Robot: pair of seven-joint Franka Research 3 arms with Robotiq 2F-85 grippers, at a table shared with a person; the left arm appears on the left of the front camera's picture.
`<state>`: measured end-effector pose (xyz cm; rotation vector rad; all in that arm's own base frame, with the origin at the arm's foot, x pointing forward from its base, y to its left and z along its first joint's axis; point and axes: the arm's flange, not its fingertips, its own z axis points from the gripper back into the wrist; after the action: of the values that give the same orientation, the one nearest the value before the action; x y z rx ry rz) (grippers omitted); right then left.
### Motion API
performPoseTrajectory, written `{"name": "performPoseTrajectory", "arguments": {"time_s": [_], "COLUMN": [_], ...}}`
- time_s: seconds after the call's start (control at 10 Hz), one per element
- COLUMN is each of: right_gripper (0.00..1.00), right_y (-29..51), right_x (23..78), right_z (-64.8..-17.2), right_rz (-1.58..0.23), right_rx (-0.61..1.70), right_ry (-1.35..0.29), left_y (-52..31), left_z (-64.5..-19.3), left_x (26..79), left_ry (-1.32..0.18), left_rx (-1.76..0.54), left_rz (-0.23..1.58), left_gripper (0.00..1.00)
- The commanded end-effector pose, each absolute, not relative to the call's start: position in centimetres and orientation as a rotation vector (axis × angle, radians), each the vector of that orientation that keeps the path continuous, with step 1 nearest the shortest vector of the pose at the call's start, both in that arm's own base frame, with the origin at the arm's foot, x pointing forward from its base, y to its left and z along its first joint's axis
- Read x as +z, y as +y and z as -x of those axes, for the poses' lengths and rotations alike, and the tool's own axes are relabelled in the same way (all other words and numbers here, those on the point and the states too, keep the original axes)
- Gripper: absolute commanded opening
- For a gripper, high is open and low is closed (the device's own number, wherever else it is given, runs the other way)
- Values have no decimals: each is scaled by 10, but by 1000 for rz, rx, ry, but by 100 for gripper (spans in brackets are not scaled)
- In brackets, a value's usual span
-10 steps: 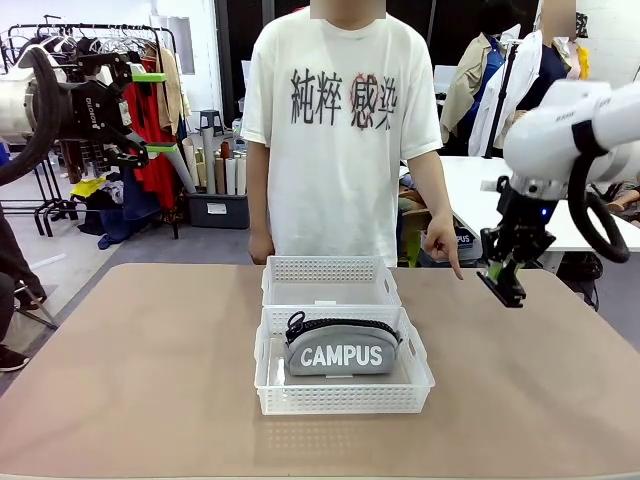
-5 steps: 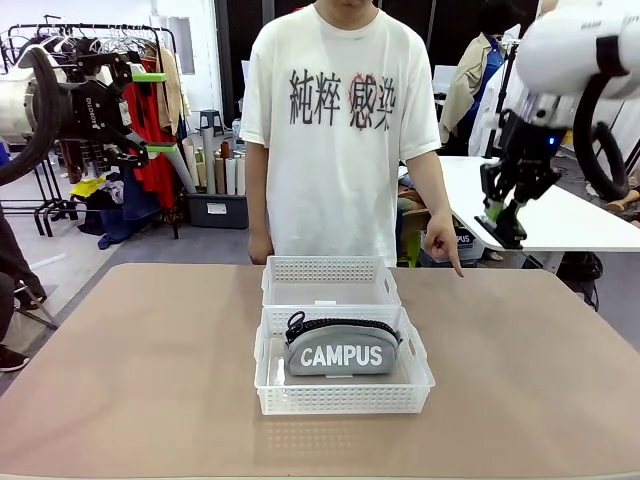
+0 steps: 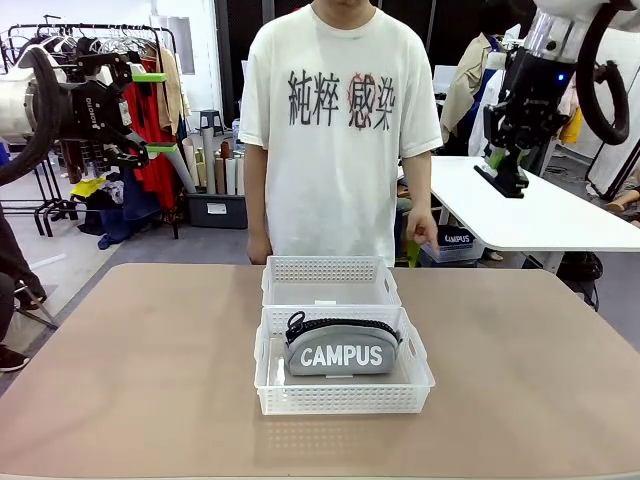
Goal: Distribute items into two baskets.
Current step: Pick up the Stapler that the person points to, then place the picked Stapler into the Organizing basket as instructed by the person.
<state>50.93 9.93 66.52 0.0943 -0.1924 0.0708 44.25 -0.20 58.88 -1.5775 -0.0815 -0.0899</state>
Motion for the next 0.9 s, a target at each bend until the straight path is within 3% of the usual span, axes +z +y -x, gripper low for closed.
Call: {"name": "performPoseTrajectory", "arguments": {"time_s": [0.0, 0.8], "right_gripper": [0, 0], "right_y": [108, 105], "right_x": [677, 675], "right_z": [-512, -511], "right_rz": [-111, -99], "right_rx": [53, 79], "right_ry": [-202, -211], "left_y": [-2, -2], "left_z": [-442, -442], "left_x": [590, 590], "left_ry": [-80, -80], "left_rx": [-94, -94], "left_rz": [1582, 1582], "left_gripper": [100, 100]}}
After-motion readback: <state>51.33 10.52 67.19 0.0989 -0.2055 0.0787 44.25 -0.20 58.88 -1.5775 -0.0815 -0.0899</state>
